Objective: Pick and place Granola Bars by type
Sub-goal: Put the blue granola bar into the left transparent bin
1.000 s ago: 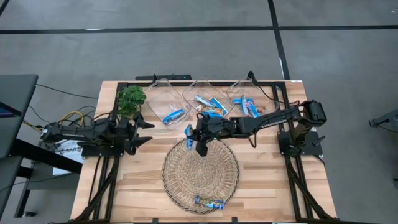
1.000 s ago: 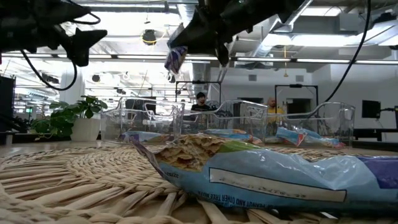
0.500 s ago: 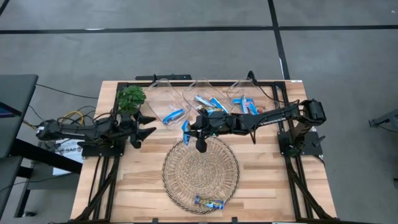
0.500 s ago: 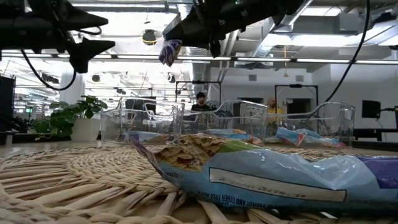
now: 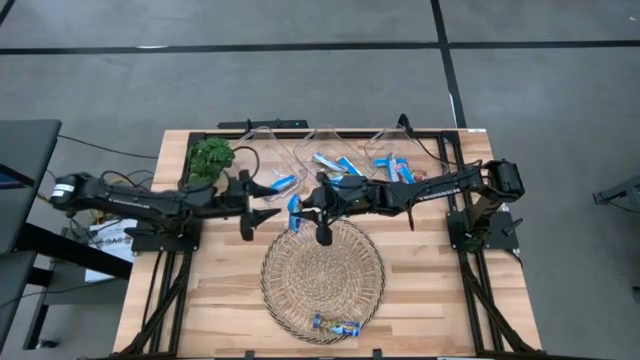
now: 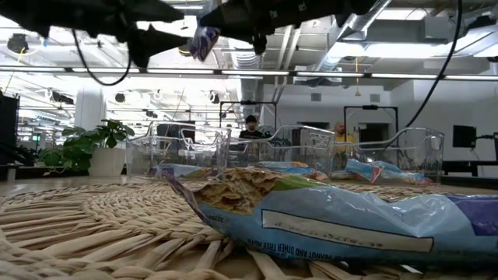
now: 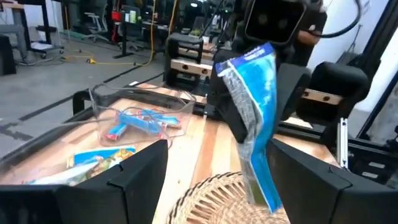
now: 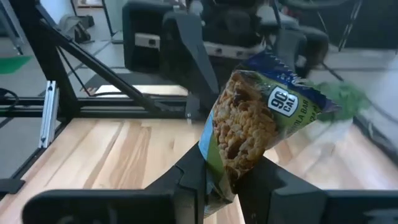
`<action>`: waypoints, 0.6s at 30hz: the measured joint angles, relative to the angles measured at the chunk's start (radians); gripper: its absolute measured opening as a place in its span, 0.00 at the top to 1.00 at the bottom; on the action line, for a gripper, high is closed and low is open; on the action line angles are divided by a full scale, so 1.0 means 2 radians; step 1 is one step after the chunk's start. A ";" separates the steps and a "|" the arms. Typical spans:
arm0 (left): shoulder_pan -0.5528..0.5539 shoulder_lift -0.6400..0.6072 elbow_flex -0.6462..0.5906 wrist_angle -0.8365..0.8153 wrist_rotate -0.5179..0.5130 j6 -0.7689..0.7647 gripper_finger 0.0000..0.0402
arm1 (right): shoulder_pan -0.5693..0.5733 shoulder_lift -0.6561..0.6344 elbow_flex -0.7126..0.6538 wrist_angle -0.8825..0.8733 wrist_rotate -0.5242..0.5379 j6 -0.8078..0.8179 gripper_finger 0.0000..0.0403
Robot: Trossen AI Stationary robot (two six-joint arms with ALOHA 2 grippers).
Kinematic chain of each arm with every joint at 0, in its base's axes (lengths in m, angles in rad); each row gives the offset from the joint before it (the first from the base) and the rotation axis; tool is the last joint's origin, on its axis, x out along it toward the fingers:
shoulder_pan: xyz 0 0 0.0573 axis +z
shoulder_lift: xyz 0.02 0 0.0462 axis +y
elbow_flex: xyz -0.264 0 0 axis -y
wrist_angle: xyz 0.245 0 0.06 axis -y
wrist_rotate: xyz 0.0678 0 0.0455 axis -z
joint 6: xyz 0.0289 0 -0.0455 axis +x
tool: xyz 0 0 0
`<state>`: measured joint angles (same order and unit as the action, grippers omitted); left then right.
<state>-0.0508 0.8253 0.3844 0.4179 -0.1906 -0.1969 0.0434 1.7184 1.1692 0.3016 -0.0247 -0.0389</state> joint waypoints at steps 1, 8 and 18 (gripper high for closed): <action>0.000 0.011 0.009 0.000 0.002 0.003 0.34 | 0.001 0.000 0.002 0.000 0.000 -0.006 0.85; 0.000 0.056 0.050 0.001 0.037 0.005 0.34 | 0.004 0.000 0.007 -0.001 -0.001 -0.035 0.85; 0.000 0.069 0.055 0.030 0.084 -0.010 0.34 | 0.002 0.000 0.007 0.022 -0.001 -0.068 0.85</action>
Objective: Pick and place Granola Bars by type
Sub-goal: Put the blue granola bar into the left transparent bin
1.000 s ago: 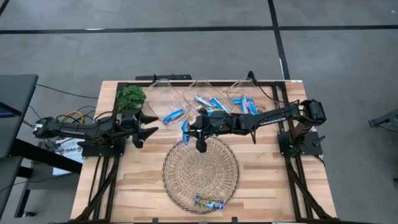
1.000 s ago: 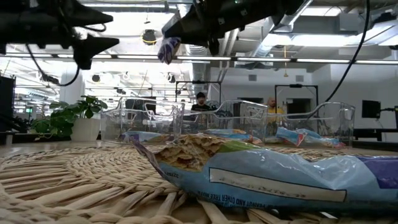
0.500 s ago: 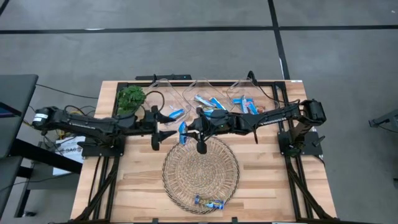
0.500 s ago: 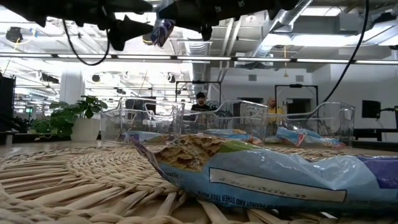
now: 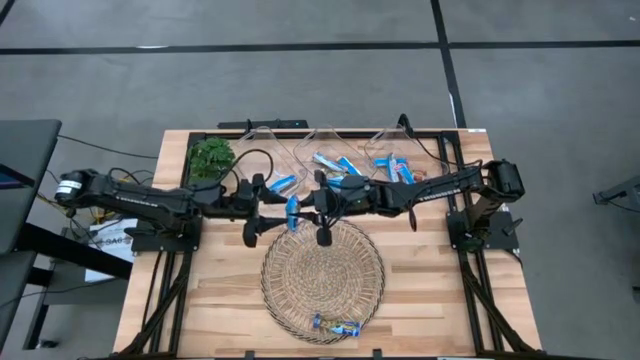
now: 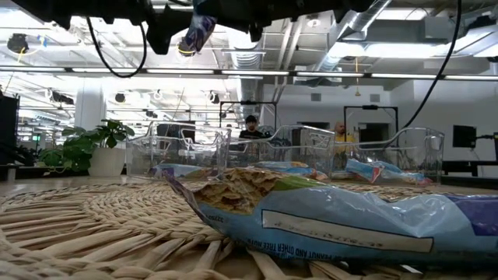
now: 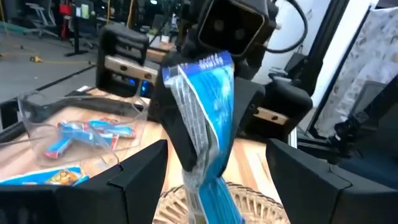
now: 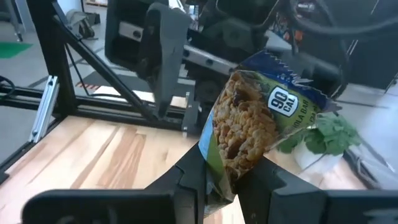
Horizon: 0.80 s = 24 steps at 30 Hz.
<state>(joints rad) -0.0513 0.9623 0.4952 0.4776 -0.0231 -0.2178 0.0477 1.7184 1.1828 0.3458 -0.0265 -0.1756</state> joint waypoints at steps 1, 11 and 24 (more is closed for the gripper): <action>0.000 0.003 0.000 0.003 0.000 -0.001 0.34 | 0.000 0.000 0.000 0.003 0.000 -0.003 0.85; 0.022 0.003 0.000 0.011 0.000 -0.006 0.34 | 0.000 0.000 0.000 0.007 0.000 -0.004 0.85; 0.027 0.003 0.000 0.015 0.002 0.003 0.60 | -0.003 0.000 0.000 0.007 0.001 -0.004 0.85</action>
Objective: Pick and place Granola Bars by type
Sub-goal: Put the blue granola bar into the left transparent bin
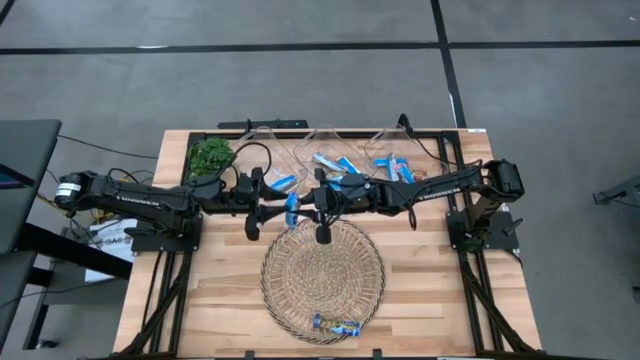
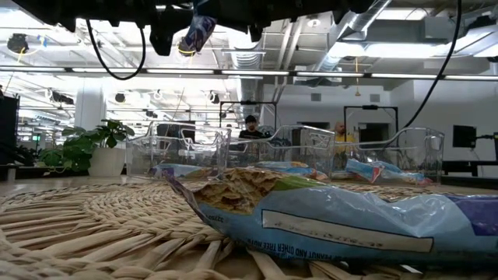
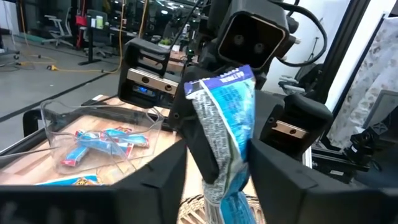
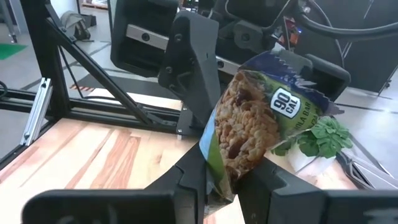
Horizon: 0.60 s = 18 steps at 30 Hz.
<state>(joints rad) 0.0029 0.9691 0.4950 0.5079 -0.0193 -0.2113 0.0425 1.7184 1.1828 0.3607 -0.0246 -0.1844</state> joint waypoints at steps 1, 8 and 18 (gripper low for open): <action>0.000 0.000 0.000 0.000 0.000 0.001 0.63 | 0.000 0.000 0.000 0.000 0.000 0.000 0.85; 0.000 0.000 0.000 0.000 -0.001 0.008 0.88 | -0.007 0.000 0.000 0.000 0.000 0.000 0.85; 0.000 0.000 0.000 -0.003 -0.058 0.036 0.99 | -0.018 0.000 0.000 -0.001 0.025 0.000 0.85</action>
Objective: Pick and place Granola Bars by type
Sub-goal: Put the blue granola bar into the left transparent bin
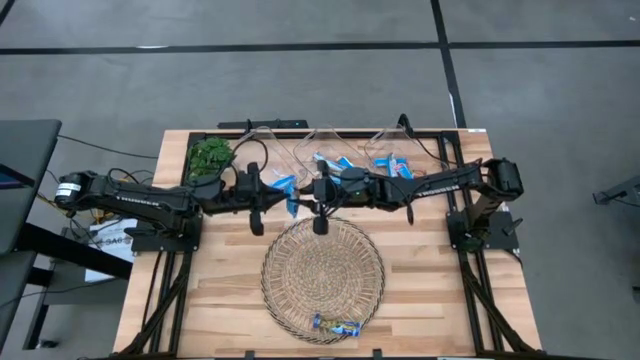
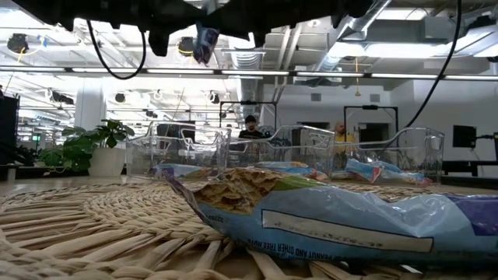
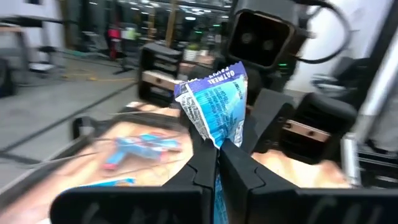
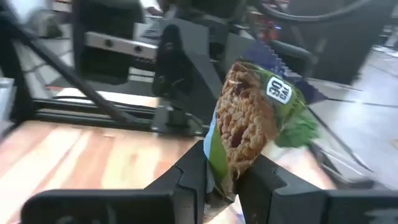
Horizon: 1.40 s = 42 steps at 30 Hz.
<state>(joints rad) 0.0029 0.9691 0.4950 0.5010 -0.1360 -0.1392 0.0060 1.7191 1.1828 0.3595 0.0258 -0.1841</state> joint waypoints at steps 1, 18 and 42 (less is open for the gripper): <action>0.000 0.000 0.000 -0.003 -0.015 0.002 0.99 | -0.002 0.000 0.000 0.000 0.010 0.000 0.84; 0.037 0.000 0.000 -0.105 -0.307 0.048 1.00 | -0.058 0.000 0.000 -0.031 0.146 0.057 0.49; 0.222 0.134 -0.001 -0.181 -0.107 0.042 1.00 | -0.049 0.000 0.000 -0.046 0.145 0.066 0.45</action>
<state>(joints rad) 0.4464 1.2362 0.4938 0.1385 -0.3498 -0.0550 -0.0914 1.7187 1.1828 0.2673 0.3153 -0.0513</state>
